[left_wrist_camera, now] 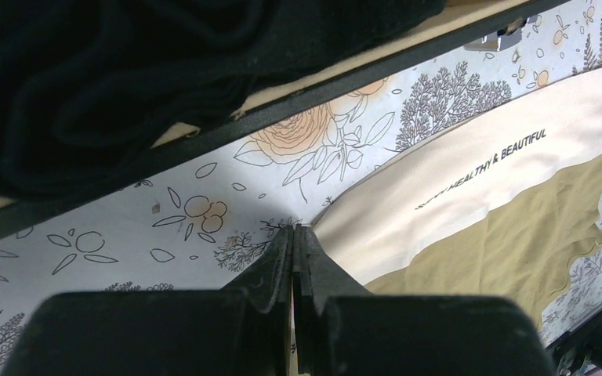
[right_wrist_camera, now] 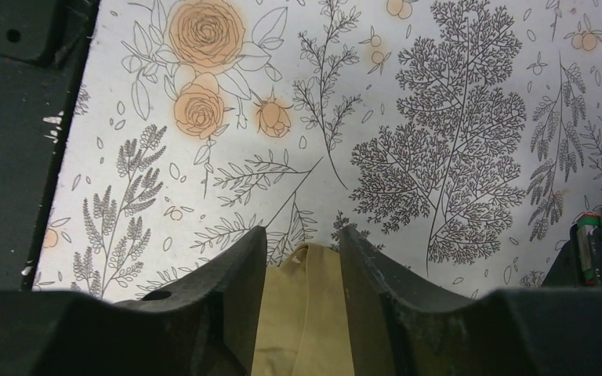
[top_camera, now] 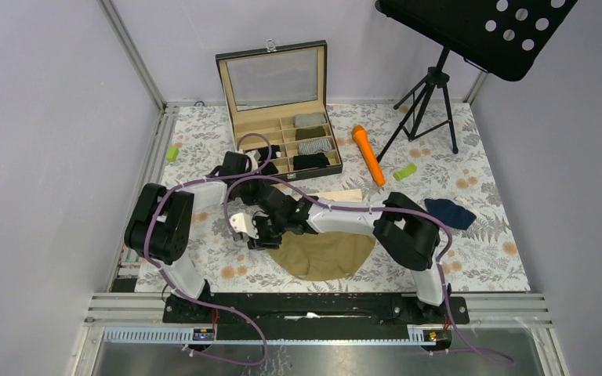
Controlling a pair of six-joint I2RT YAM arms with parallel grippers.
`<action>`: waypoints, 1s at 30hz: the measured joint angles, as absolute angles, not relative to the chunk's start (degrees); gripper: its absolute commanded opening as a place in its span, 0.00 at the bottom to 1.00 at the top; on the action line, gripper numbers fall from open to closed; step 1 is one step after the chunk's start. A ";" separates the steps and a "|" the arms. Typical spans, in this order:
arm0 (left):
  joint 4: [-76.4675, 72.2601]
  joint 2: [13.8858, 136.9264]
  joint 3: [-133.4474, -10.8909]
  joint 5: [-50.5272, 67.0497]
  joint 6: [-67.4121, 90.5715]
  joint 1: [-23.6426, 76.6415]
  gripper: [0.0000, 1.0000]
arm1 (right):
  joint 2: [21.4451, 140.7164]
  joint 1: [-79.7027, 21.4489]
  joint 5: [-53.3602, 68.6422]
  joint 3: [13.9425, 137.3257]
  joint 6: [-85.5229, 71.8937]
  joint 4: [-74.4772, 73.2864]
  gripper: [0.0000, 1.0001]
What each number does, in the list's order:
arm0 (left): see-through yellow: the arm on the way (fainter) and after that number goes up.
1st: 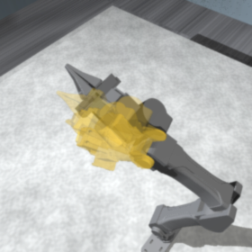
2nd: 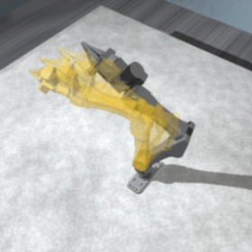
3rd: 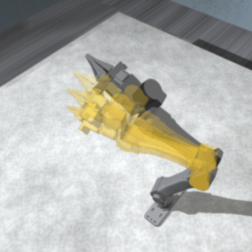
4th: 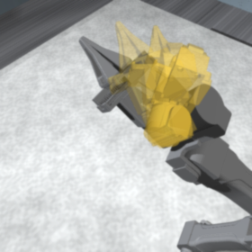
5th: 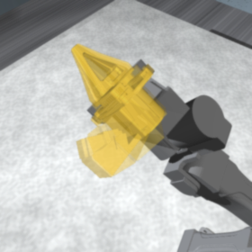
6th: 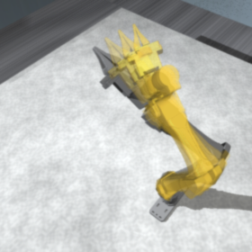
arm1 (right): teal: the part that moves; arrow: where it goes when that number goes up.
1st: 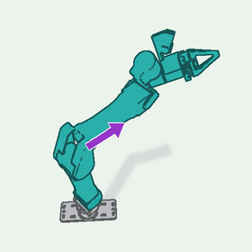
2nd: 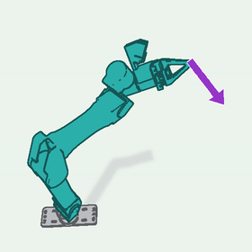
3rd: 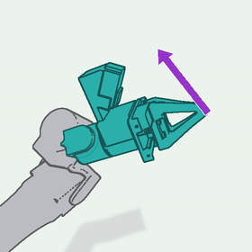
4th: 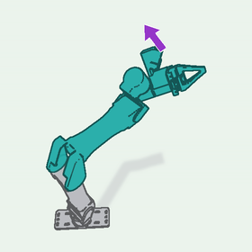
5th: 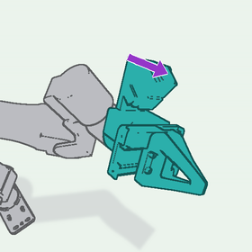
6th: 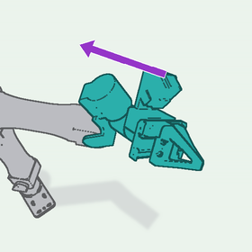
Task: Roll the underwear
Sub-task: Fold the underwear at the center of the board.
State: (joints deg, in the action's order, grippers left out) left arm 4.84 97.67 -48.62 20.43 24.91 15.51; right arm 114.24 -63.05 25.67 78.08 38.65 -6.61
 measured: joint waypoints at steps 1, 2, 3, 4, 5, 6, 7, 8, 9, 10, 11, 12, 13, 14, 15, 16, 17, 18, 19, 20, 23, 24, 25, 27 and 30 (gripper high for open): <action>4.84 97.67 -48.62 20.45 24.95 15.46 0.00 | 114.56 -63.02 25.47 78.39 39.03 -6.98 0.48; 4.86 97.67 -48.62 20.47 25.06 15.42 0.00 | 114.87 -63.00 25.32 78.67 39.31 -7.27 0.49; 4.89 97.67 -48.62 20.47 25.10 15.38 0.00 | 115.15 -63.00 25.15 78.96 39.57 -7.53 0.48; 4.89 97.67 -48.62 20.47 25.12 15.31 0.00 | 115.50 -63.00 25.04 79.31 39.79 -7.79 0.48; 4.91 97.67 -48.62 20.47 25.15 15.27 0.00 | 115.90 -63.00 24.93 79.66 39.97 -8.16 0.47; 4.91 97.67 -48.62 20.49 25.15 15.22 0.00 | 116.40 -63.00 24.84 79.99 40.10 -8.36 0.47; 4.93 97.67 -48.60 20.49 25.17 15.20 0.00 | 116.79 -63.00 24.64 80.09 40.12 -8.49 0.46; 4.93 97.67 -48.60 20.49 25.17 15.18 0.00 | 117.16 -63.00 24.53 80.18 40.12 -8.62 0.46; 4.93 97.67 -48.60 20.51 25.19 15.16 0.00 | 117.56 -63.00 24.40 80.20 40.10 -8.78 0.45; 4.93 97.65 -48.60 20.51 25.21 15.11 0.00 | 117.91 -63.00 24.25 80.20 40.10 -9.08 0.45; 4.93 97.60 -48.56 20.51 25.23 15.09 0.00 | 118.21 -63.00 23.99 80.20 40.07 -9.34 0.45; 4.89 97.54 -48.40 20.51 25.30 15.03 0.00 | 118.43 -63.00 23.57 80.20 40.07 -9.76 0.45; 4.82 97.41 -48.23 20.56 25.32 14.98 0.00 | 118.56 -63.00 23.31 80.20 40.05 -10.00 0.45; 4.86 97.21 -48.07 20.53 25.34 14.92 0.00 | 118.67 -63.00 23.07 80.20 40.05 -10.15 0.44; 4.82 97.10 -47.90 20.53 25.36 14.87 0.00 | 118.76 -63.00 22.96 80.20 40.05 -10.20 0.43; 4.80 97.01 -47.83 20.56 25.36 14.87 0.00 | 118.78 -63.00 22.63 80.20 40.01 -10.24 0.42; 4.80 96.90 -47.72 20.53 25.36 14.87 0.00 | 118.78 -63.00 22.22 80.20 40.01 -10.35 0.41; 4.80 96.84 -47.62 20.53 25.36 14.87 0.00 | 118.78 -63.00 21.91 80.20 40.01 -10.39 0.40; 4.75 96.79 -47.51 20.56 25.39 14.87 0.00 | 118.80 -63.00 21.71 80.20 39.99 -10.46 0.39; 4.75 96.75 -47.48 20.56 25.39 14.87 0.00 | 118.85 -63.00 21.52 80.20 39.99 -10.48 0.37; 4.75 96.75 -47.48 20.58 25.39 14.87 0.00 | 119.22 -63.00 20.60 80.20 39.57 -10.44 0.24; 4.75 96.75 -47.48 20.58 25.39 14.87 0.00 | 119.31 -63.00 20.45 80.29 39.22 -10.35 0.18; 4.75 96.75 -47.48 20.58 25.36 14.87 0.00 | 119.37 -63.00 20.25 80.47 39.05 -10.35 0.13; 4.75 96.75 -47.48 20.58 25.34 14.87 0.00 | 119.66 -63.00 20.12 80.88 38.24 -10.20 0.05; 4.78 96.71 -47.48 20.58 25.32 14.81 0.00 | 120.46 -63.00 20.69 82.52 35.99 -10.48 0.00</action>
